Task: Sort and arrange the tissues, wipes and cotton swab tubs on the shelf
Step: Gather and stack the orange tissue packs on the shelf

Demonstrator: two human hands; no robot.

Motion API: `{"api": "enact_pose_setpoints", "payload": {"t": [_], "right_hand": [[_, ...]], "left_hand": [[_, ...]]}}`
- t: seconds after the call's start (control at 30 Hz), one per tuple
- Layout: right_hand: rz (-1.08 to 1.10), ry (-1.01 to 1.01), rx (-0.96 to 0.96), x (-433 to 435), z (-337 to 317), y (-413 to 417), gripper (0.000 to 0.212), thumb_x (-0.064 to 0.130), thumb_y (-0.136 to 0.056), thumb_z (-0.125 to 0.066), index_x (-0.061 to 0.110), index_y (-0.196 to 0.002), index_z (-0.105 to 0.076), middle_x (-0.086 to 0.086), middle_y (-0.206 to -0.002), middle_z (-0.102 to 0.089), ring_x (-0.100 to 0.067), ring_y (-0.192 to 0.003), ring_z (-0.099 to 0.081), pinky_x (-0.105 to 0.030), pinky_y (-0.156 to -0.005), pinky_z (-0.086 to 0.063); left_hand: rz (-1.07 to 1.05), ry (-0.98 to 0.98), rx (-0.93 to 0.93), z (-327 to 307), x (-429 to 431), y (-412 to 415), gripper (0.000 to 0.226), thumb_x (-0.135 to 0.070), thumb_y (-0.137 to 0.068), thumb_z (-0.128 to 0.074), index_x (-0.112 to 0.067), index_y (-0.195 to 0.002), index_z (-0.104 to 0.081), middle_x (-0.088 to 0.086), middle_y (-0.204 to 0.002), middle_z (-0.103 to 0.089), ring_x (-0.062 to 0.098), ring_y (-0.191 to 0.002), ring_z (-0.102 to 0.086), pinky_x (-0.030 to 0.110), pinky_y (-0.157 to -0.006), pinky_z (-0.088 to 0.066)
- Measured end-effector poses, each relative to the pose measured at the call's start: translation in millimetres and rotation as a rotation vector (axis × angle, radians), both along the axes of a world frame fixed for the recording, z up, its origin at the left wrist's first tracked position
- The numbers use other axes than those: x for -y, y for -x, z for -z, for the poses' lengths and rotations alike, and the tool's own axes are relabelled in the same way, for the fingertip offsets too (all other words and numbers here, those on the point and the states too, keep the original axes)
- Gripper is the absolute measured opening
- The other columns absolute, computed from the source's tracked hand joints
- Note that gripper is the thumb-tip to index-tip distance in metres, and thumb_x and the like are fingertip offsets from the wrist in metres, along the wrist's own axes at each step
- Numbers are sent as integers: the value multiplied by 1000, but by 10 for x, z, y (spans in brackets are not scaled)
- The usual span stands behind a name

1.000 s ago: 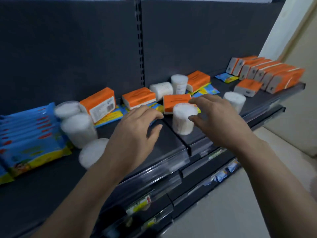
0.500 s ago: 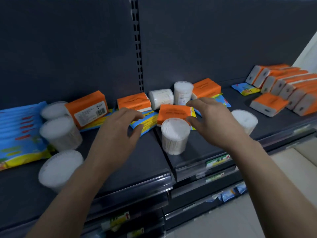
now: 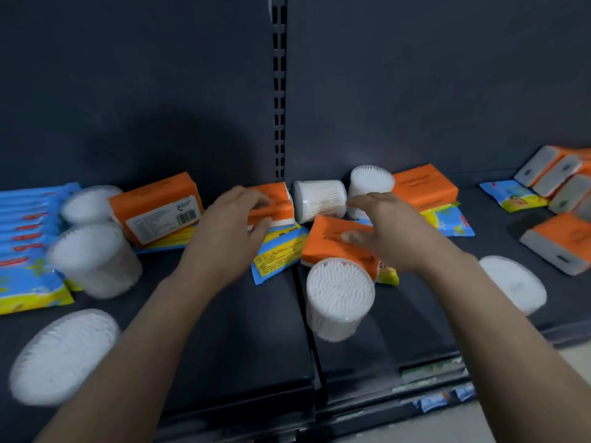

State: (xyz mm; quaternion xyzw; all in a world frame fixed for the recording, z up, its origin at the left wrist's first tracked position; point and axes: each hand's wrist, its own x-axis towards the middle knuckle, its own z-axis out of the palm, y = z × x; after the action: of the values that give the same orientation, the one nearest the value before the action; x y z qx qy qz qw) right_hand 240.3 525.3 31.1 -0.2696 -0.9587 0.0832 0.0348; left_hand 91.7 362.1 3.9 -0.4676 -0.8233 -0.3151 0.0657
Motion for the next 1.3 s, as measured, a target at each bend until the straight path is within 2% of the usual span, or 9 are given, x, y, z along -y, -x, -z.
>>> {"api": "enact_pose_setpoints", "payload": {"t": [0.2,0.43,0.6,0.7,0.8,0.93,1.03,1.17,1.3], "right_hand": [[-164,132,264,-282,115,277,73,53,-81,-62,25,-143,-33,-2,-144,-42,-22,-134,-32,-36,-103,-26],[-230,255,415,-473,143,451,81,53,-76,-68,17,-140,-36,-5,-137,-49,-24,-121,-48,-34,-100,-42],[-228,260,451,-488,193,447,80,57,-74,-68,17,-138,-41,-4,-134,-51,-23,-121,-49,-33,-99,-41],[-229,273,387,-434,172,422,75,52,-73,-71,15,-133,-46,-4,-131,-53,-22,-118,-50,-29,-94,-42],[-205,272,290,-378,110,355,64,44,-75,-73,14,-127,-49,-4,-125,-52,-21,-114,-49,-26,-84,-37],[-137,181,107,-298,-47,247,62,37,-76,-73,12,-127,-49,-8,-123,-53,-24,-114,-49,-29,-86,-40],[-67,148,-48,-200,-170,133,55,30,-79,-71,13,-126,-48,-9,-119,-57,-25,-109,-53,-30,-85,-44],[6,102,-163,-76,-247,-53,44,23,-80,-69,14,-120,-52,-6,-105,-60,-25,-102,-55,-29,-76,-41],[52,19,-267,-14,-333,-193,46,22,-80,-69,14,-121,-52,-8,-115,-60,-25,-106,-54,-28,-83,-37]], "left_hand": [[-173,109,92,171,-97,246,30,-21,-90,-57,-14,-119,-55,0,-122,-50,15,-110,-49,19,-87,-32],[-226,285,229,256,-384,470,49,-27,-96,-46,-12,-141,-34,7,-149,-31,23,-135,-32,27,-108,-22],[-235,358,368,214,-444,556,57,-27,-92,-52,-14,-142,-30,7,-148,-28,22,-128,-38,27,-100,-30],[-220,346,470,184,-431,608,49,-26,-86,-60,-16,-129,-39,6,-133,-38,16,-105,-44,27,-83,-35],[-219,343,493,160,-419,642,54,-25,-79,-67,-19,-125,-38,6,-127,-36,18,-100,-43,31,-77,-37],[-220,418,471,140,-383,636,88,-32,-70,-78,-16,-141,-27,8,-138,-19,28,-121,-37,35,-94,-39],[-220,463,374,124,-347,607,91,-40,-63,-82,-13,-136,-36,10,-137,-20,31,-124,-35,39,-102,-36],[-183,274,405,46,-267,505,64,-25,-66,-82,-12,-115,-43,10,-124,-39,24,-100,-46,34,-77,-40],[-137,-3,429,-137,-182,389,53,-16,-70,-79,-12,-108,-43,6,-103,-50,18,-86,-50,24,-55,-37]]}}
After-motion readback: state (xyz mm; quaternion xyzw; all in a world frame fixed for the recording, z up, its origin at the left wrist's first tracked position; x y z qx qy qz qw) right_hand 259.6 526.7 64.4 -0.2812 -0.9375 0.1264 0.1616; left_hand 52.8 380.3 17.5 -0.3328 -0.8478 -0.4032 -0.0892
